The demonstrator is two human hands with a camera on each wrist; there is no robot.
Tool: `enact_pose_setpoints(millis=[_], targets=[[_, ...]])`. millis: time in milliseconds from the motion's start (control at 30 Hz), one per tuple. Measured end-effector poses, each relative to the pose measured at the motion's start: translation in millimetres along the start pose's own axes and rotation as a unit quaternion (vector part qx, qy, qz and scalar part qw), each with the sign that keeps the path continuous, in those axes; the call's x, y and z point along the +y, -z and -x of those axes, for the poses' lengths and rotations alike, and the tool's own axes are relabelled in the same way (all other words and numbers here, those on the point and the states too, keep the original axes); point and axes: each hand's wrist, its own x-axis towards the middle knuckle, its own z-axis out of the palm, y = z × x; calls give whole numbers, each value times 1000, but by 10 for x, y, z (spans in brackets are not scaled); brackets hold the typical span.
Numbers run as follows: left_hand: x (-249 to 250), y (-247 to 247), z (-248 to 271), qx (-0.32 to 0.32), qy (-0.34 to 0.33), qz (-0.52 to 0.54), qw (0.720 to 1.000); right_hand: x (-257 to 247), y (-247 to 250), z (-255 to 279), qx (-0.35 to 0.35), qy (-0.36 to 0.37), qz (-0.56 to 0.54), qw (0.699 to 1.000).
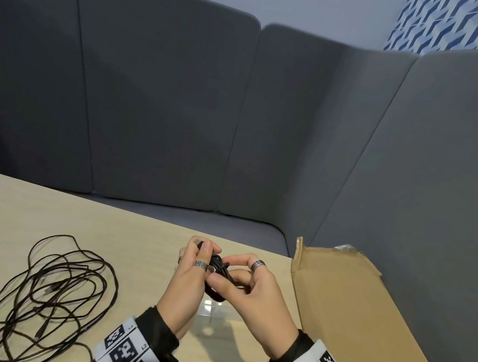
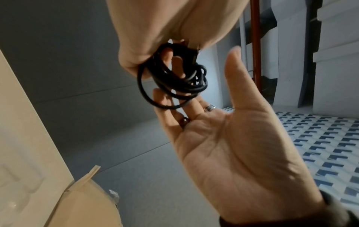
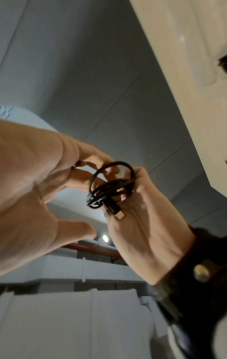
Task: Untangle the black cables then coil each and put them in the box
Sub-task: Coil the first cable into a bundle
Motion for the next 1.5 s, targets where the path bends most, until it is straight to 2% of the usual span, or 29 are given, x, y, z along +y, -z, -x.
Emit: enact_pose_setpoints(millis=[67,167,233,300,400,433,500,567,600,633,733,833,967,1100,1200,1300,1367,1433,1500], targets=[[-3,11,7,-14,33,47,998,7,22,-29,3,14,61,998],[-2,91,17,-42,91,129,987,66,108,-81,-37,-7,104,994],[-15,197,-2,-63,123,122,983,140,171,-113,-59,-24,132,989],[-41,331,-52,-63,132,66,987,208,224,-149,-68,-28,156,985],[3,476,-122,-87,60,-117,988,264,257,-187,-79,-30,178,980],[38,487,-143,-114,38,-185,975,273,247,-191,-85,-27,180,980],[105,462,-198,-189,37,-297,935,283,195,-193,-103,-17,173,979],[130,402,-243,-256,64,-356,897,272,132,-193,-119,-8,147,982],[116,377,-250,-276,70,-364,887,262,106,-196,-122,-6,133,984],[91,361,-255,-290,83,-346,888,258,86,-201,-119,-6,123,985],[26,321,-194,-305,170,-191,918,264,42,-195,-109,-19,117,987],[-82,302,-128,-280,207,-104,932,280,30,-178,-98,-26,145,984],[-180,262,-102,-265,159,-96,946,258,80,-191,-71,14,306,949],[-235,176,-68,-231,152,-98,956,221,80,-148,-67,5,352,934],[-255,138,-11,-230,179,-92,952,168,115,-112,-105,7,388,916],[-263,133,45,-243,181,-99,948,146,182,-90,-147,16,443,884],[-253,139,51,-239,167,-108,950,164,179,-70,-139,32,429,892],[-262,151,27,-224,153,-120,955,179,136,-27,-108,47,363,925],[-268,166,14,-199,136,-136,961,198,95,4,-88,61,310,945]])
